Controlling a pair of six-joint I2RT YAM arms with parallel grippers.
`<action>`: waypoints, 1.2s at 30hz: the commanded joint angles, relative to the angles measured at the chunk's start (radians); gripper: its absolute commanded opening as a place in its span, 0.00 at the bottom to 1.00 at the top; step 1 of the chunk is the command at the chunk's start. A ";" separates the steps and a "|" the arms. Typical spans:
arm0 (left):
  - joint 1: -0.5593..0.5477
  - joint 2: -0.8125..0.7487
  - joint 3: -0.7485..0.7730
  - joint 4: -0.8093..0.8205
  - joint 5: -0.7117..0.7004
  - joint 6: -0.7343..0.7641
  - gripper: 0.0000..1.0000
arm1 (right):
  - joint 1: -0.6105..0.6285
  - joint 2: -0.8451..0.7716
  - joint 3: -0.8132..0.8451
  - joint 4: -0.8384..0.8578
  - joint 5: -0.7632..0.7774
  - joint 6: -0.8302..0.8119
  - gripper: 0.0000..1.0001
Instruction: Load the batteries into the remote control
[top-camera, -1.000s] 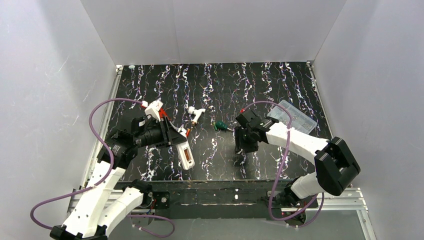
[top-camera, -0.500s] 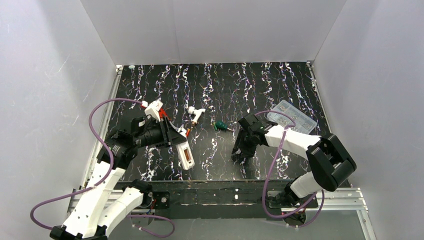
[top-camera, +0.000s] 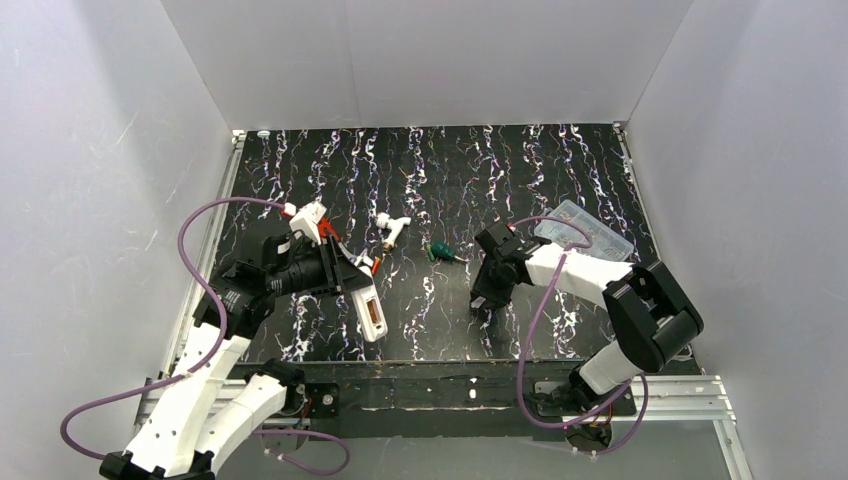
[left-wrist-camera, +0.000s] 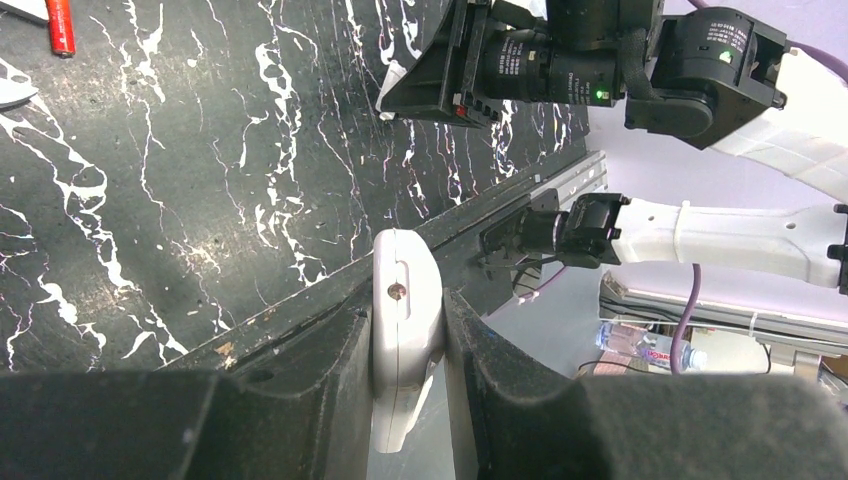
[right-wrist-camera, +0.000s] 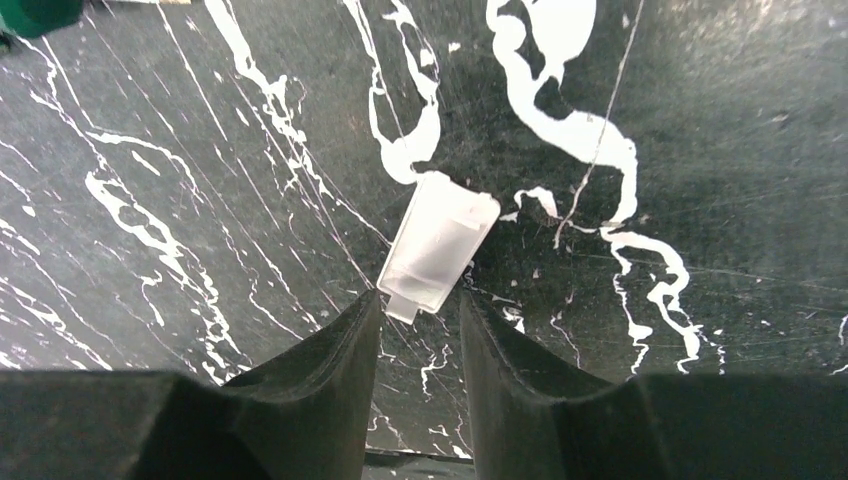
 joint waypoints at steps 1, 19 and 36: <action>-0.001 -0.012 0.026 -0.018 0.024 0.017 0.00 | -0.009 0.044 0.045 -0.062 0.111 -0.047 0.43; -0.002 -0.013 0.021 -0.026 0.016 0.026 0.00 | 0.008 0.201 0.201 -0.183 0.173 -0.292 0.34; -0.002 -0.010 0.028 -0.028 0.020 0.023 0.00 | 0.255 0.262 0.273 -0.101 0.167 -0.617 0.36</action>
